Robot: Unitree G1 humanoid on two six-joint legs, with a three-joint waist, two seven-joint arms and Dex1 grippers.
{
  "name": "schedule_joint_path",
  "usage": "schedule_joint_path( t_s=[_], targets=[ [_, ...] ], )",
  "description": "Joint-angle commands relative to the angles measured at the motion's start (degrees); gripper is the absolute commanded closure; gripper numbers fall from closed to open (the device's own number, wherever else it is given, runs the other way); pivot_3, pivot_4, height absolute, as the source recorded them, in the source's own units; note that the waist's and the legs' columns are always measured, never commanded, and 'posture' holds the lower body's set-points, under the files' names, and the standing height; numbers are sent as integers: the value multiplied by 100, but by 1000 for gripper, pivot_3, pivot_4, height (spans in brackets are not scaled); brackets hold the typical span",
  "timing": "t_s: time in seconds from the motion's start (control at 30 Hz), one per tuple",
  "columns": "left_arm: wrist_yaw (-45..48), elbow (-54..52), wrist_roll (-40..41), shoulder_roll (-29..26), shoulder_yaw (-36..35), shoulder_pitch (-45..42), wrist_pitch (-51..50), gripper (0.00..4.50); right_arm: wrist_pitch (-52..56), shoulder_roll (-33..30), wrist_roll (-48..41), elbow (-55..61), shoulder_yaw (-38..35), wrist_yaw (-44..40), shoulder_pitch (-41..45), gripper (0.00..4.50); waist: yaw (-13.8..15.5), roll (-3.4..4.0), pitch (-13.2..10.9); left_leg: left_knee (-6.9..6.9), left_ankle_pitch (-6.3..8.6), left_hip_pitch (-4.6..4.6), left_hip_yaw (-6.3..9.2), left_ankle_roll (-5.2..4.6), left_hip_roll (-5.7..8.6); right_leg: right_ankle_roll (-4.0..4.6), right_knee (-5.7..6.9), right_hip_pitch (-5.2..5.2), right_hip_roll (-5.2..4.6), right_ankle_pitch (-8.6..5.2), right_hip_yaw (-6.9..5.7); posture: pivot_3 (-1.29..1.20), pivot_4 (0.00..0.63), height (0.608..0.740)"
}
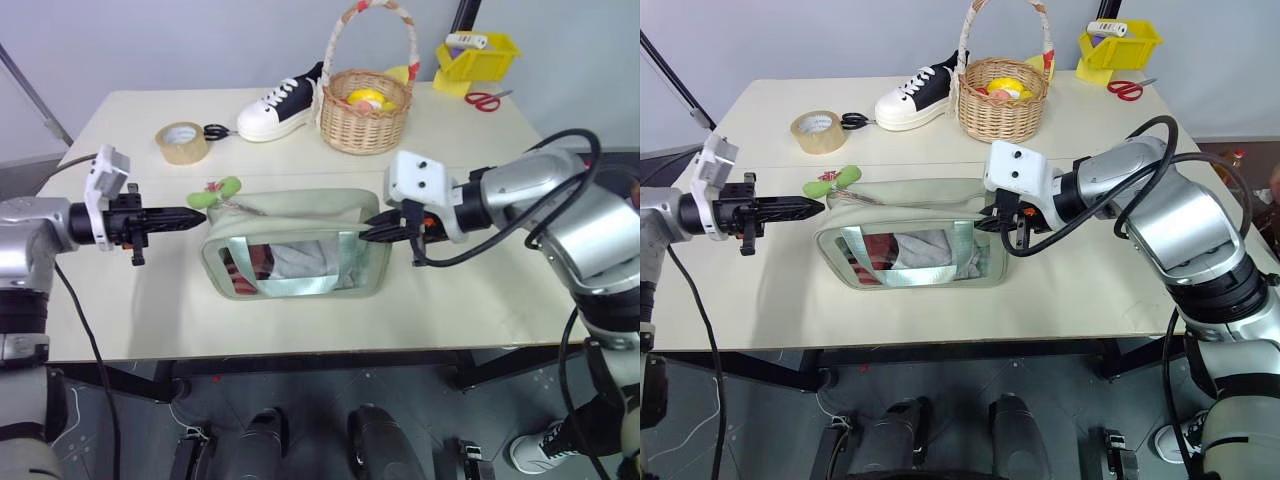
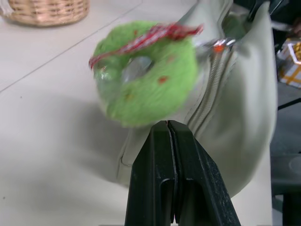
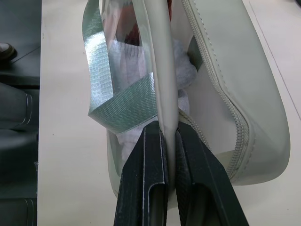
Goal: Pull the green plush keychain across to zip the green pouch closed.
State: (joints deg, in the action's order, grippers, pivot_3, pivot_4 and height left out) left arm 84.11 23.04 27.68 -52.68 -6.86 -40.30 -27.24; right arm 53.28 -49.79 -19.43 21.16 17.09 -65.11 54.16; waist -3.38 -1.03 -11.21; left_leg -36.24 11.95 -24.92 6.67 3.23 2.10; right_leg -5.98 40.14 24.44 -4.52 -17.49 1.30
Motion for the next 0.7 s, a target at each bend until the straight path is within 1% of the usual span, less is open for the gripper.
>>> schedule_joint_path(
  t_s=[0.03,0.13,0.23,0.3,0.37,0.43,0.5,0.7],
  targets=[
    [-85,-157,-9,-46,-71,-195,-2,4455,-9,-29,-120,216,-194,6,5,4500,8,0,0,-1,0,0,0,0,0,0,0,0,0,0,0,0,150,695],
    [140,-153,-192,-226,170,-63,-18,4455,-4,-30,-136,219,-185,28,7,4500,-1,0,0,0,0,0,-1,0,1,0,0,0,0,0,0,0,150,695],
    [396,-42,-259,-483,258,6,-172,3672,17,-62,-207,269,-225,26,-19,4500,-41,0,0,2,0,0,-1,0,2,0,0,0,3,0,0,0,150,695],
    [472,-15,-320,-571,249,19,3,2737,33,-70,-246,292,-242,31,-27,4500,-49,0,0,3,0,0,0,0,1,0,0,1,3,0,0,0,150,695],
    [334,77,-432,-548,167,-41,385,1774,1,-81,-253,297,-239,30,-30,4500,-42,0,0,2,0,0,0,0,0,0,0,1,2,0,0,0,150,695],
    [265,120,-286,-460,-12,-242,468,776,-5,-86,-264,297,-238,32,-29,4500,-33,0,0,1,0,0,0,0,-1,0,0,1,0,0,0,0,150,695],
    [195,155,-106,-370,-146,-453,343,776,3,-91,-277,303,-240,33,-27,4500,-1,-1,0,-2,0,-1,1,0,0,0,0,0,0,0,-1,0,150,695],
    [211,357,-211,-127,-40,-630,601,776,41,-116,-326,345,-263,39,-17,4500,-3,0,0,-2,0,-2,-1,0,2,-1,0,0,-1,0,0,0,150,695]
  ],
)
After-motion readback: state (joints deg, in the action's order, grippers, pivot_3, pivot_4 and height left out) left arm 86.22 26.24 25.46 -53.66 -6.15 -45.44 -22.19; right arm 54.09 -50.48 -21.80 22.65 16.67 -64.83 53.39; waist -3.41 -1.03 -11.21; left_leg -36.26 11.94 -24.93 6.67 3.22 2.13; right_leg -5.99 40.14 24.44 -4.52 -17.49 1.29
